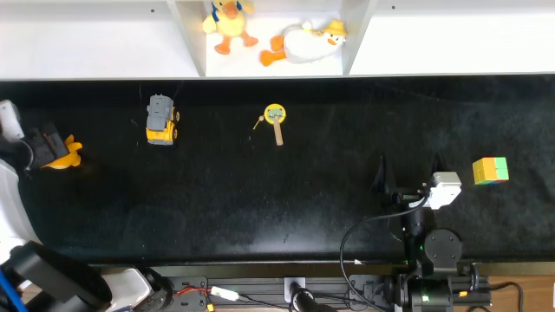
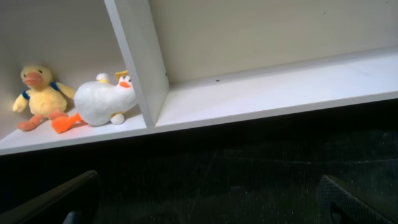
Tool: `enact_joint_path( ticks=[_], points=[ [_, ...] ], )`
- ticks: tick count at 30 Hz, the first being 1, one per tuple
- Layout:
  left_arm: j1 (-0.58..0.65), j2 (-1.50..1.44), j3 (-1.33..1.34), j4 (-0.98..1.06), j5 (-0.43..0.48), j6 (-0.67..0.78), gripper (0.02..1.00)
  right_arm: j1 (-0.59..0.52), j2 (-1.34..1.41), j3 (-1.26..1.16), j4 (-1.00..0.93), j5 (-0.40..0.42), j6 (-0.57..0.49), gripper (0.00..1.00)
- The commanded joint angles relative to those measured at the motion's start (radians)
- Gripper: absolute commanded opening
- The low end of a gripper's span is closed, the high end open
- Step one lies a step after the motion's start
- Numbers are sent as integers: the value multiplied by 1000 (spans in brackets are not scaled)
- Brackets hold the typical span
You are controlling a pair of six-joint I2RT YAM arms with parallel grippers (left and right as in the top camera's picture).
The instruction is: Store Toys
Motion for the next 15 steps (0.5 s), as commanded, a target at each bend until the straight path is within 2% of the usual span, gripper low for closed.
enact_joint_path(
  ticks=[1,7,15],
  points=[
    [10,16,-6,5,69,56,996,-2,-11,-13,3,10,3,996],
    [10,37,-7,18,91,69,1000,-2,-11,-13,3,10,4,996],
    [10,45,-7,6,94,101,930,-2,-11,-13,3,10,4,996]
  ],
)
